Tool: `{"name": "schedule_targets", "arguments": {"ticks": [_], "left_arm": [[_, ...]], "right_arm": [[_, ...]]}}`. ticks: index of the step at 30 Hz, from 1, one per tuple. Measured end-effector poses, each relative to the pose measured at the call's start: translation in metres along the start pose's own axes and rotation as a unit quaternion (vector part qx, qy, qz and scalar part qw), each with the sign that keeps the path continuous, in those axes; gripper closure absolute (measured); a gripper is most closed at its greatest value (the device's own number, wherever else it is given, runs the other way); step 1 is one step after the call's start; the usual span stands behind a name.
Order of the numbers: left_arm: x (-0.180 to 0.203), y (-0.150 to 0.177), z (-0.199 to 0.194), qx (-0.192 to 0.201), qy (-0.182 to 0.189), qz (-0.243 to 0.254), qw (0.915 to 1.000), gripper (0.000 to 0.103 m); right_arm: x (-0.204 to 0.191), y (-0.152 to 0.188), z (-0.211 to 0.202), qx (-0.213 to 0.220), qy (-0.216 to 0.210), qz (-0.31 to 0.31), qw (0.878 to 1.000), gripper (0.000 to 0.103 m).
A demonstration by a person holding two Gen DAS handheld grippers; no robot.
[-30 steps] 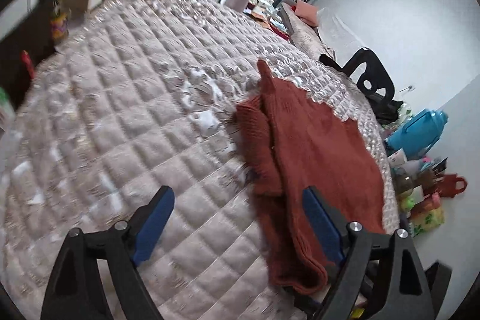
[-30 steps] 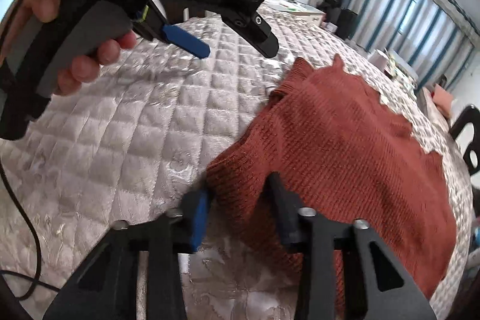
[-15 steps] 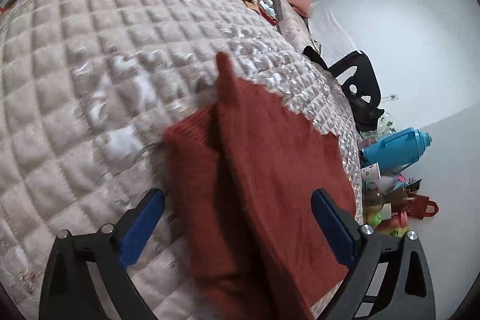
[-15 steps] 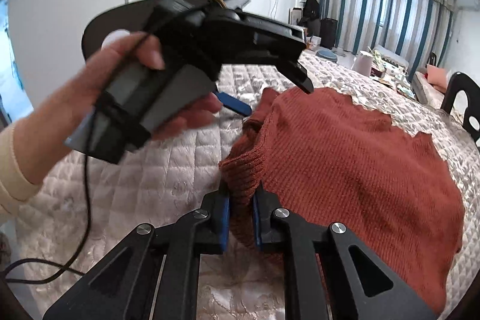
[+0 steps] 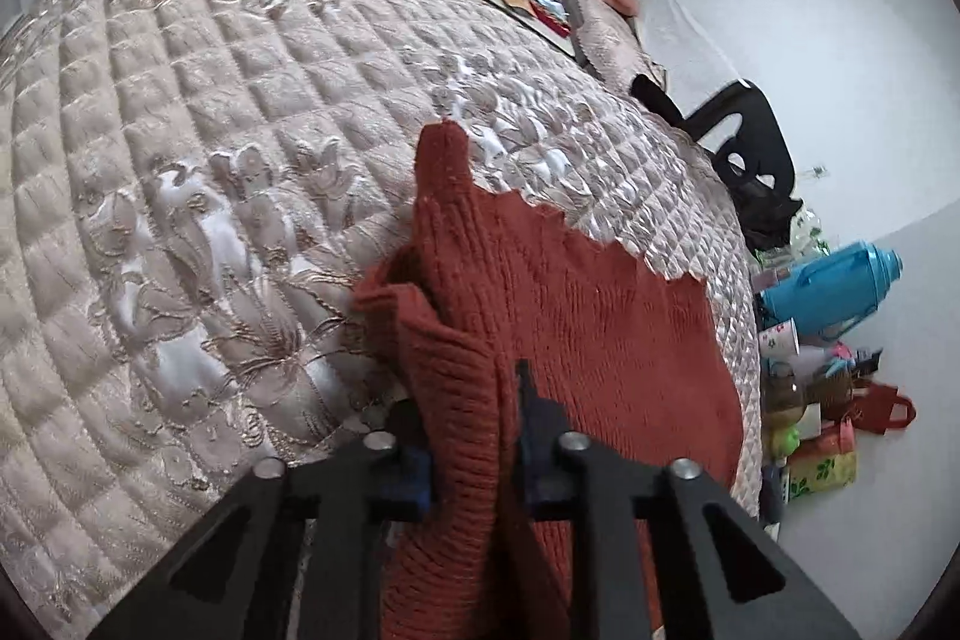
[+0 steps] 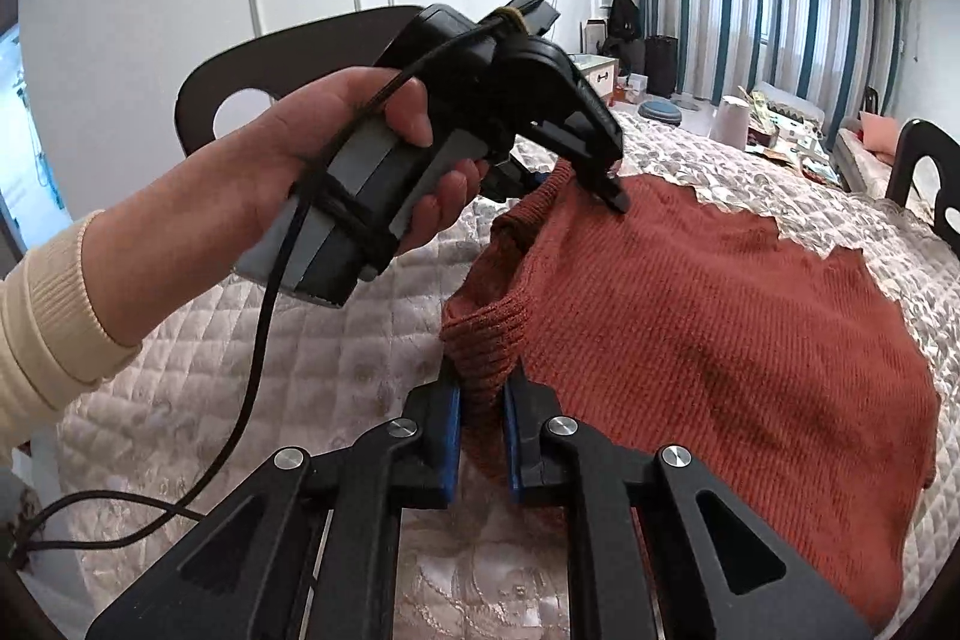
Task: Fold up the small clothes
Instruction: 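Close both grippers on the folded dress edge, then lift the folded edge with both grippers and fold it over the dress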
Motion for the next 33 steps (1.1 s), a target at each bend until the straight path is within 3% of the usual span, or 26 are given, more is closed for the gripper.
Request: {"name": "schedule_targets", "arguments": {"ticks": [13, 25, 33], "left_arm": [[0.060, -0.012, -0.028, 0.042, 0.020, 0.039, 0.9981, 0.086], [0.142, -0.003, -0.018, 0.042, 0.044, 0.081, 0.9949, 0.086], [0.172, 0.005, -0.007, 0.034, 0.051, 0.099, 0.9932, 0.086]], "right_arm": [[0.028, -0.015, -0.033, 0.040, -0.007, 0.054, 0.998, 0.093], [0.071, -0.015, -0.082, 0.076, 0.031, 0.095, 0.992, 0.094], [0.087, -0.013, -0.103, 0.086, 0.047, 0.108, 0.989, 0.094]]}}
Point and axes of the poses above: each gripper's, at about its wrist camera, not at the fingertips, and z roughly the way its jaws point, x to its right, y to its underside, the point moved 10 cm from there along z, roughly the way its jaws point, and after that the axes turned 9 degrees about x, right-handed, at the moved point
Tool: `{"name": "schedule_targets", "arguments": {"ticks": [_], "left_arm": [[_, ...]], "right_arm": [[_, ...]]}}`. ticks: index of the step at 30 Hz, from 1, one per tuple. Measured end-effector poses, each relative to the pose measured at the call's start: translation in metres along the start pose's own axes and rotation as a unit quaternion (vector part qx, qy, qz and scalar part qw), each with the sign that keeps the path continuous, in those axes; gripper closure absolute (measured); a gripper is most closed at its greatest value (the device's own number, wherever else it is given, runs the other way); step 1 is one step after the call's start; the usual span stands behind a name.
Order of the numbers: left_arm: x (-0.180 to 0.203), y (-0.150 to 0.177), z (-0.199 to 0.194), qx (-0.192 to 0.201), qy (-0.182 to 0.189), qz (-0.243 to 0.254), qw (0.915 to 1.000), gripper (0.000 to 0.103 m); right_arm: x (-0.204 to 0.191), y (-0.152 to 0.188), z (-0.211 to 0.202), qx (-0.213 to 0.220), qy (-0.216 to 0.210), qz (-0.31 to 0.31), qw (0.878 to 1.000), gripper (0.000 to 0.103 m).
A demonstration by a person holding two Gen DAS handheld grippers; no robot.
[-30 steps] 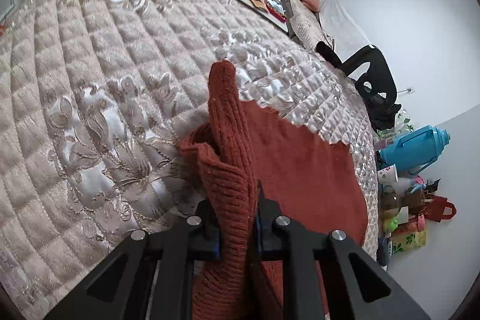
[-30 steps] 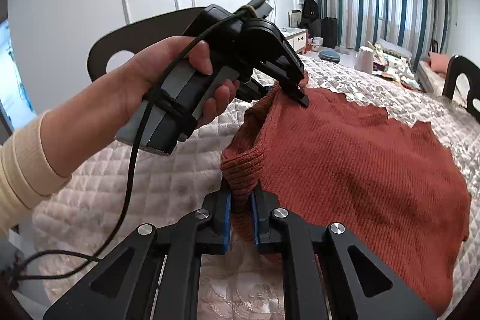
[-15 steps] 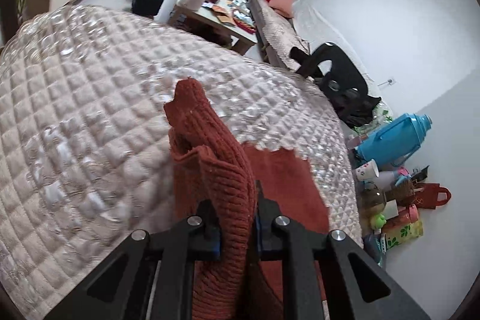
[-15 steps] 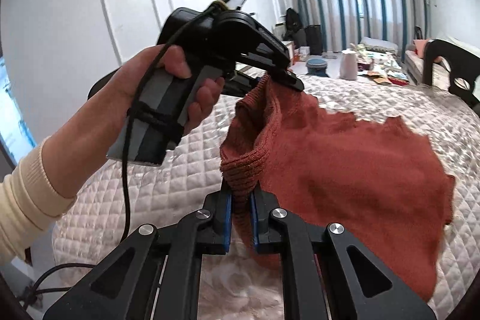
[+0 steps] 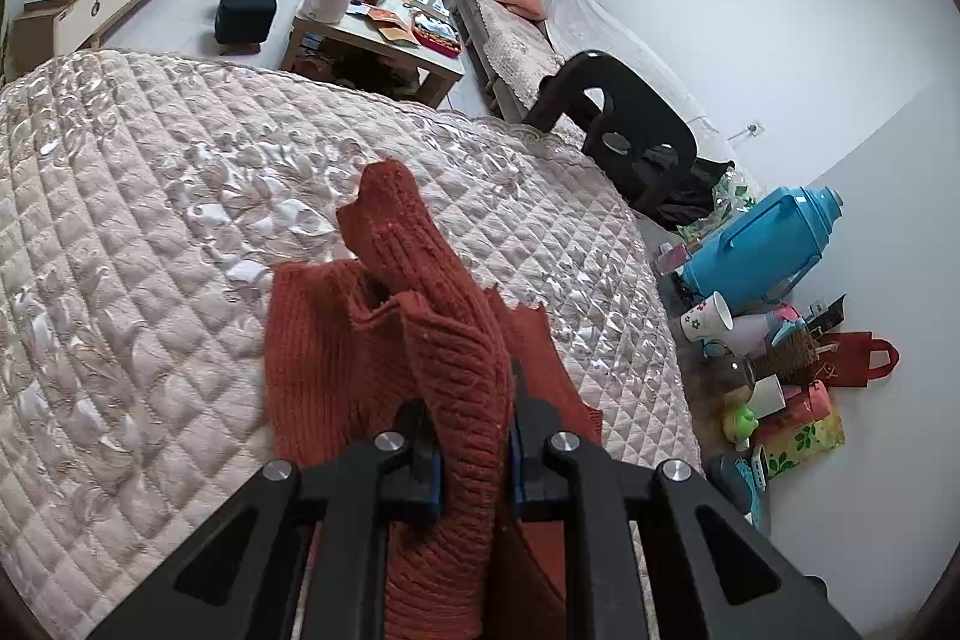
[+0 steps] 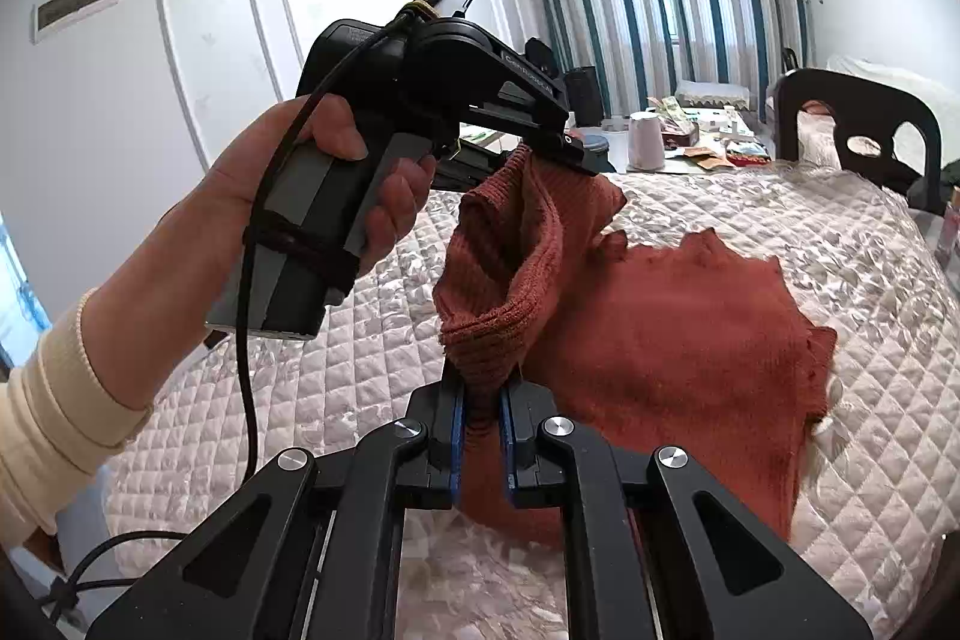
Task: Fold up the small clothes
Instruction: 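Lift the folded edge with both grippers and fold it over the dress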
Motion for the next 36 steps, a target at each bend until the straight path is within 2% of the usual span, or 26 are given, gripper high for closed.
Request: {"name": "schedule_targets", "arguments": {"ticks": [9, 18, 29, 36], "left_arm": [[0.023, 0.003, 0.011, -0.005, 0.002, 0.016, 0.9999, 0.086], [0.058, 0.015, 0.041, -0.023, 0.013, 0.029, 0.9992, 0.086], [0.087, 0.049, 0.104, -0.071, 0.007, 0.044, 0.9965, 0.086], [0.090, 0.060, 0.120, -0.086, 0.004, 0.046, 0.9952, 0.085]], "right_arm": [[0.015, -0.003, -0.014, 0.013, 0.015, 0.010, 1.000, 0.094], [0.042, -0.002, -0.033, 0.022, 0.043, 0.015, 0.999, 0.094], [0.095, 0.027, -0.053, -0.003, 0.085, 0.076, 0.994, 0.094], [0.108, 0.041, -0.060, -0.013, 0.088, 0.094, 0.992, 0.094]]}}
Point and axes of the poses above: each gripper's, at about its wrist camera, not at the fingertips, and z roughly the way its jaws point, x to its right, y to its underside, the point moved 10 cm from there along z, roughly the way its jaws point, and after that the axes turned 9 degrees about x, right-handed, at the moved point
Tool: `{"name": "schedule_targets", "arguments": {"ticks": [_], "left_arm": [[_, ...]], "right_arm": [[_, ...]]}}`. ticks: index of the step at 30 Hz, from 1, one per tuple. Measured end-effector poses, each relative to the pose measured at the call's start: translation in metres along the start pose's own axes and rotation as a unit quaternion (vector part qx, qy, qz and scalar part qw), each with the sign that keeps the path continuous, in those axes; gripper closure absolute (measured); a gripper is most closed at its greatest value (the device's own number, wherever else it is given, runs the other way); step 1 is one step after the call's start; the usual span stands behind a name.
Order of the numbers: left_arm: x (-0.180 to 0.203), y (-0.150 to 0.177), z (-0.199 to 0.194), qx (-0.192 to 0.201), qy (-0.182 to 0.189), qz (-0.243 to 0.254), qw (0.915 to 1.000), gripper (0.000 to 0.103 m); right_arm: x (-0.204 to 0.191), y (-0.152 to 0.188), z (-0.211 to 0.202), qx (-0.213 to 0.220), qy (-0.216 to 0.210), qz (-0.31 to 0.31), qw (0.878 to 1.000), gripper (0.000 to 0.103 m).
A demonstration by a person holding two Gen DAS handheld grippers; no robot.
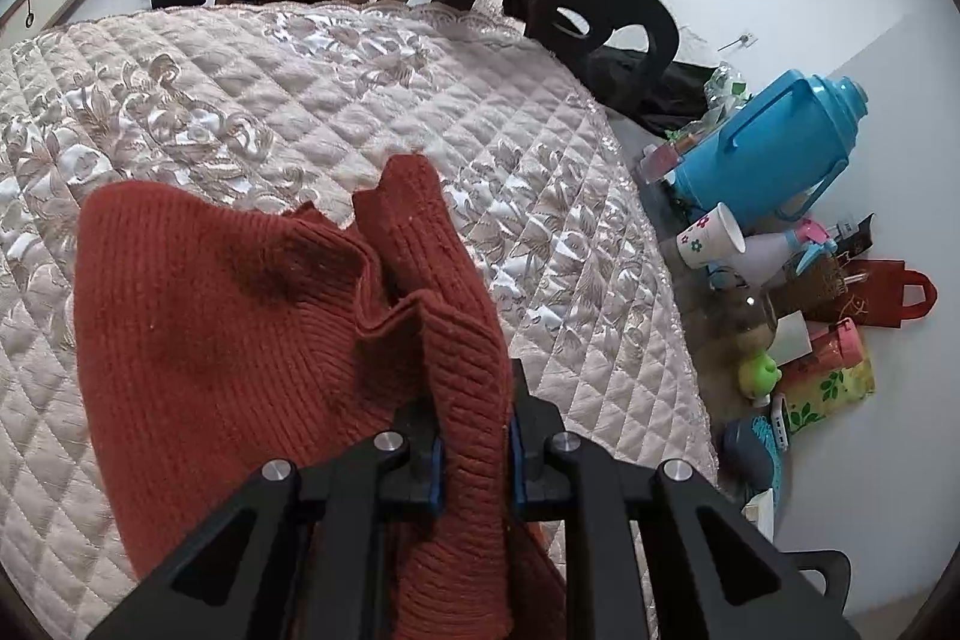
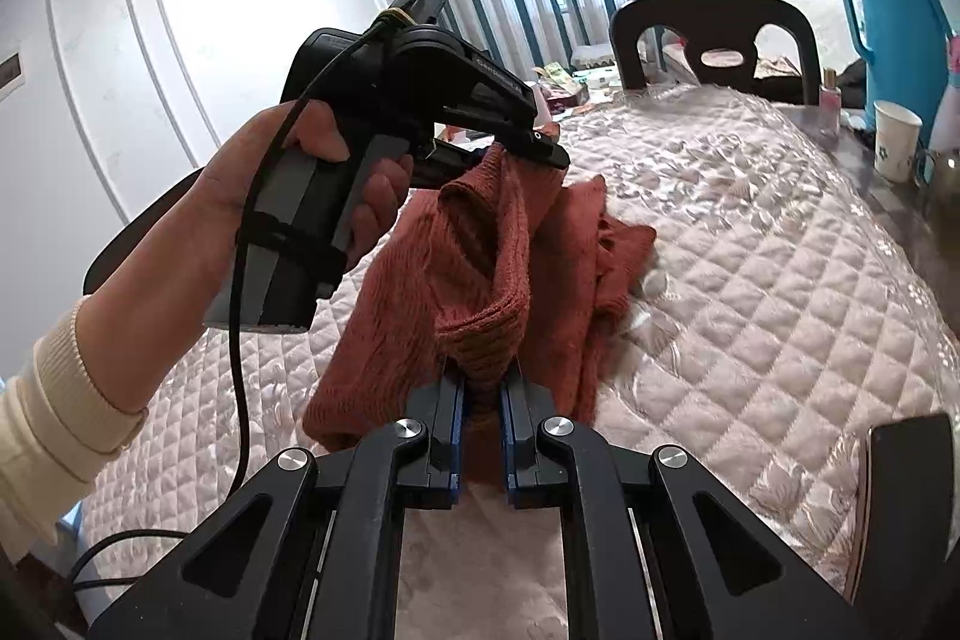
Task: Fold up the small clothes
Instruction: 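Lift the folded edge with both grippers and fold it over the dress, then open both grippers and release the cloth onto the folded bundle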
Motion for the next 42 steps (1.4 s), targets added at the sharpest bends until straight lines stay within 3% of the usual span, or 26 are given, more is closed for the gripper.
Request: {"name": "schedule_targets", "arguments": {"ticks": [4, 7, 11, 13, 18, 21, 23, 25, 30, 35, 36, 39, 42], "left_arm": [[0.001, 0.004, 0.005, -0.014, -0.003, -0.003, 0.9999, 0.076], [0.007, 0.007, 0.009, -0.021, 0.001, 0.003, 0.9998, 0.055], [0.016, 0.007, 0.009, -0.022, 0.010, 0.008, 0.9997, 0.043], [0.017, 0.007, 0.007, -0.020, 0.011, 0.017, 0.9996, 0.035], [0.016, 0.008, -0.008, -0.013, 0.017, 0.041, 0.9990, 0.026], [0.008, 0.010, -0.020, -0.005, 0.013, 0.046, 0.9988, 0.023], [0.000, 0.014, -0.030, 0.001, 0.009, 0.049, 0.9988, 0.021], [-0.010, 0.020, -0.040, 0.009, -0.011, 0.064, 0.9979, 0.020], [-0.037, 0.035, -0.073, 0.047, -0.034, 0.063, 0.9963, 0.020], [-0.070, 0.055, -0.096, 0.074, -0.072, 0.046, 0.9935, 0.016], [-0.075, 0.060, -0.098, 0.075, -0.071, 0.045, 0.9936, 0.016], [-0.088, 0.073, -0.101, 0.075, -0.075, 0.039, 0.9935, 0.016], [-0.093, 0.082, -0.103, 0.076, -0.073, 0.039, 0.9937, 0.016]], "right_arm": [[0.007, 0.011, 0.006, -0.021, -0.006, 0.024, 0.999, 0.094], [0.013, 0.019, 0.008, -0.033, -0.005, 0.039, 0.999, 0.094], [0.019, 0.028, 0.006, -0.050, -0.007, 0.068, 0.996, 0.093], [0.021, 0.031, 0.003, -0.054, 0.008, 0.062, 0.997, 0.093], [0.022, 0.029, -0.008, -0.057, 0.043, 0.031, 0.997, 0.093], [0.028, 0.018, -0.015, -0.042, 0.089, 0.000, 0.995, 0.092], [0.023, 0.005, -0.022, -0.013, 0.102, -0.028, 0.994, 0.085], [0.015, -0.007, -0.021, 0.004, 0.088, -0.038, 0.995, 0.078], [0.001, -0.020, 0.013, -0.017, 0.024, -0.034, 0.999, 0.078], [-0.002, -0.019, 0.052, -0.049, 0.018, -0.033, 0.998, 0.078], [0.000, -0.020, 0.057, -0.049, 0.022, -0.028, 0.998, 0.078], [0.006, -0.028, 0.057, -0.037, 0.032, -0.005, 0.999, 0.094], [0.023, -0.035, 0.051, -0.031, 0.048, 0.030, 0.998, 0.096]]}}
Point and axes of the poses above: each gripper's, at about its wrist camera, not at the fingertips, and z roughly the way its jaws point, x to its right, y to its underside, the point moved 10 cm from there along z, roughly the way its jaws point, and after that the axes turned 9 degrees about x, right-handed, at the moved point
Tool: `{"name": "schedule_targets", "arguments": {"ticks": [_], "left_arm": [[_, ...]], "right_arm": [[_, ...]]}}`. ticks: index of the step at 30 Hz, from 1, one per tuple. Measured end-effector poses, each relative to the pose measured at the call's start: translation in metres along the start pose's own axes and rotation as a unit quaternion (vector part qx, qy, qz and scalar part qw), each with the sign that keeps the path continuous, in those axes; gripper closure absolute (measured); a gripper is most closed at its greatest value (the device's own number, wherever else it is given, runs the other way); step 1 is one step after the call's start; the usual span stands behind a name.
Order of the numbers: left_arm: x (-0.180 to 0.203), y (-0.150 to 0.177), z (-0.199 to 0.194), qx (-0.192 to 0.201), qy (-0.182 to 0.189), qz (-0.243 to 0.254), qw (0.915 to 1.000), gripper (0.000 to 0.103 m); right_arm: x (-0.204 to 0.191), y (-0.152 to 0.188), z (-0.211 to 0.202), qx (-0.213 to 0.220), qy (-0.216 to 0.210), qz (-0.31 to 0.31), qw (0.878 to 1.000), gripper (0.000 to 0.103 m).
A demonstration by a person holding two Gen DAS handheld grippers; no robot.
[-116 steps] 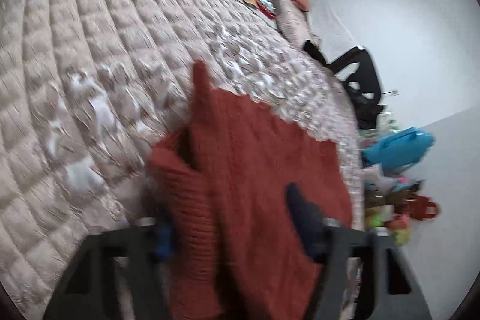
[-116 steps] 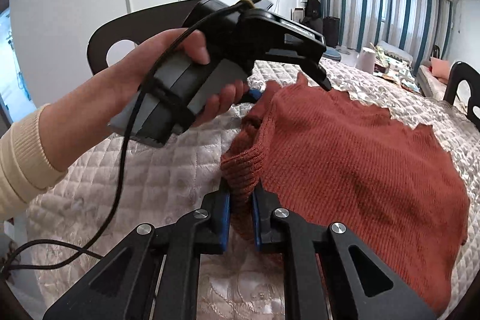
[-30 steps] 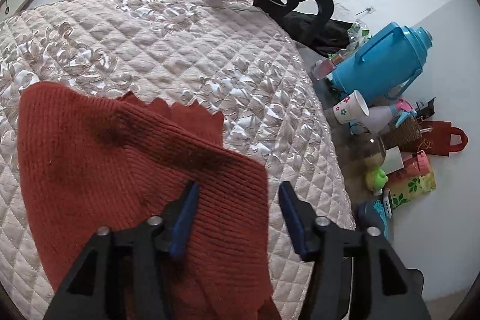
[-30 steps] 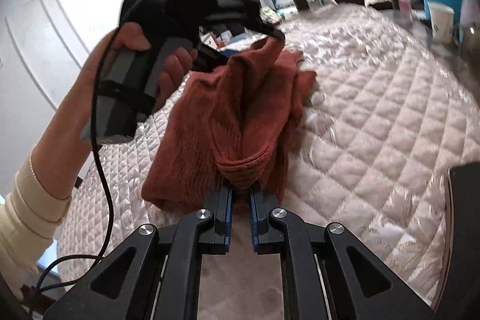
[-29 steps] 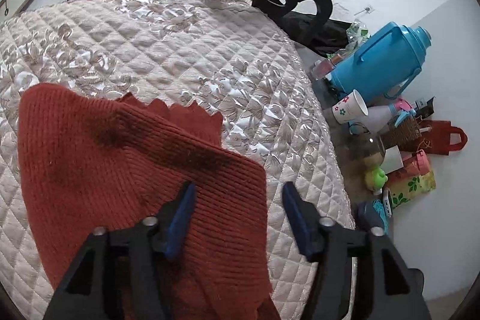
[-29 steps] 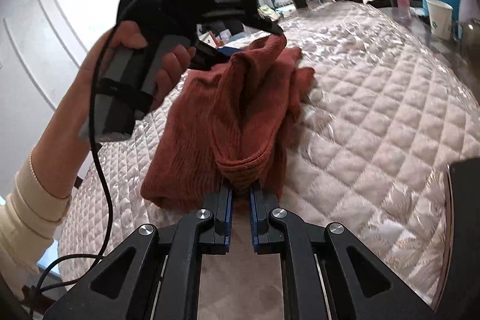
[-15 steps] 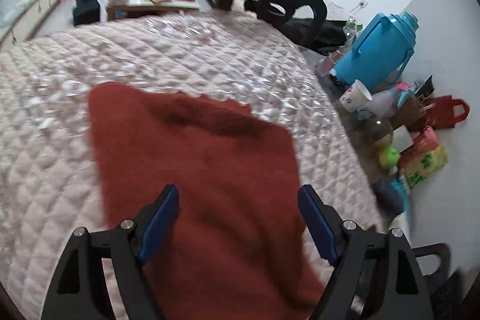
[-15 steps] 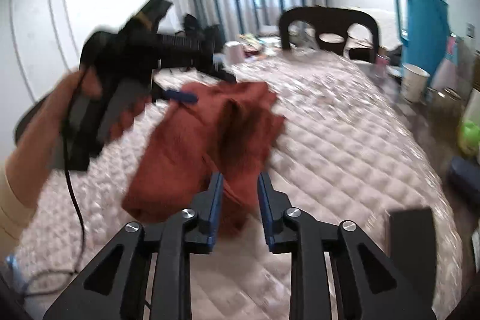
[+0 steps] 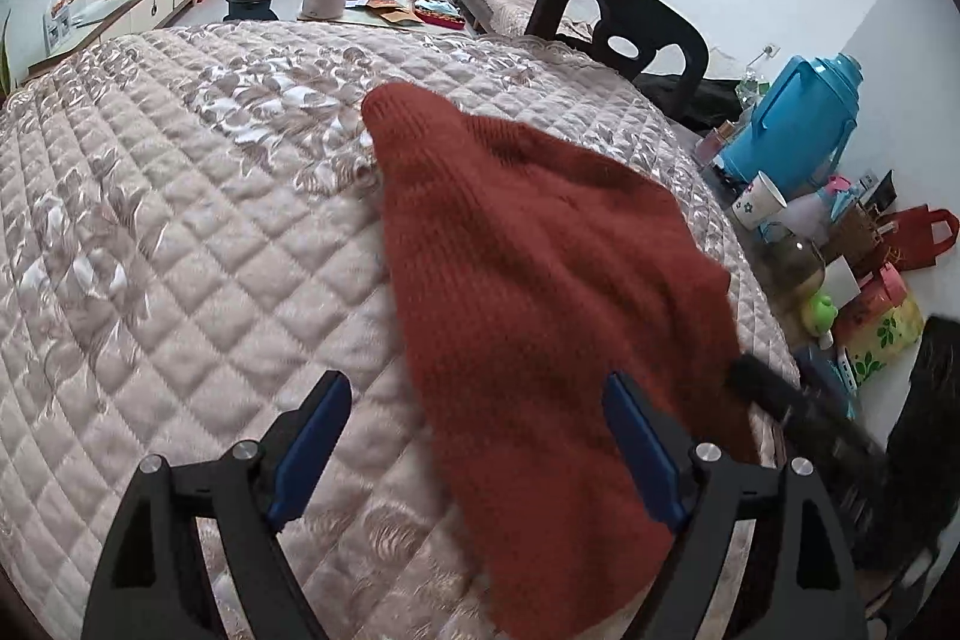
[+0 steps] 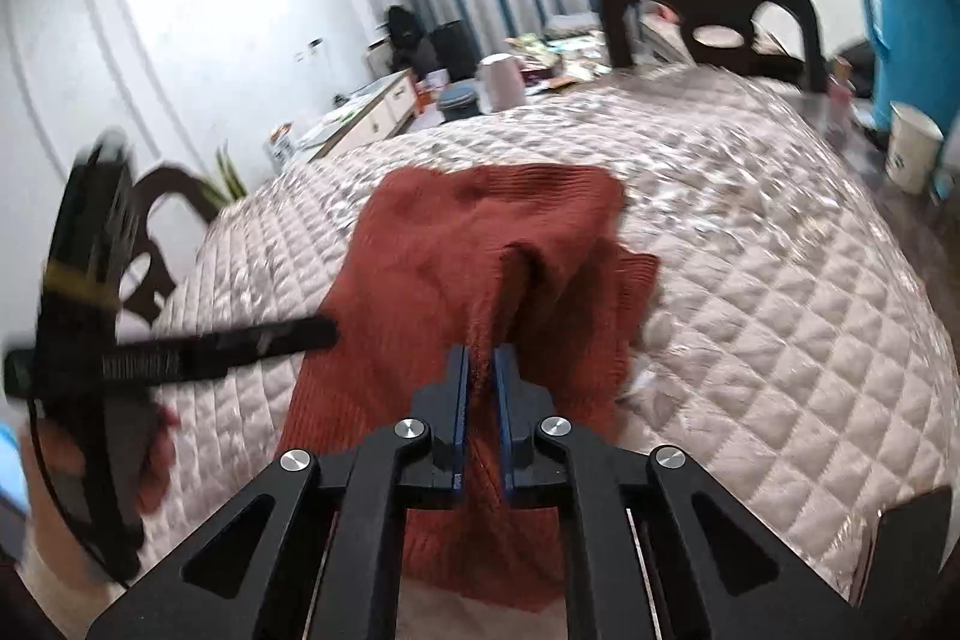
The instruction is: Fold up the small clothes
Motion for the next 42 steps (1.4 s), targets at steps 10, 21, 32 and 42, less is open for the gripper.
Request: {"name": "schedule_targets", "arguments": {"ticks": [10, 21, 32, 42], "left_arm": [[0.000, 0.011, -0.002, -0.002, 0.001, 0.010, 1.0000, 0.015], [-0.010, 0.003, -0.001, -0.004, 0.002, -0.009, 0.9999, 0.014], [0.001, -0.002, 0.001, -0.001, 0.009, 0.003, 1.0000, 0.013], [0.000, 0.014, 0.007, -0.028, 0.001, 0.009, 0.9996, 0.012]], "right_arm": [[0.035, 0.036, 0.007, -0.069, 0.051, 0.021, 0.996, 0.096], [0.005, 0.019, 0.006, -0.041, -0.038, 0.027, 0.998, 0.063], [0.002, 0.026, -0.039, -0.038, -0.109, 0.095, 0.989, 0.098], [0.012, 0.046, -0.021, -0.044, -0.007, 0.043, 0.998, 0.092]]}}
Point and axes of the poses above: each gripper's, at about its wrist camera, not at the fingertips, and z roughly the way its jaws point, x to its right, y to its underside, the point moved 10 cm from there along z, roughly the way its jaws point, and after that the axes turned 9 degrees about x, right-handed, at the moved point
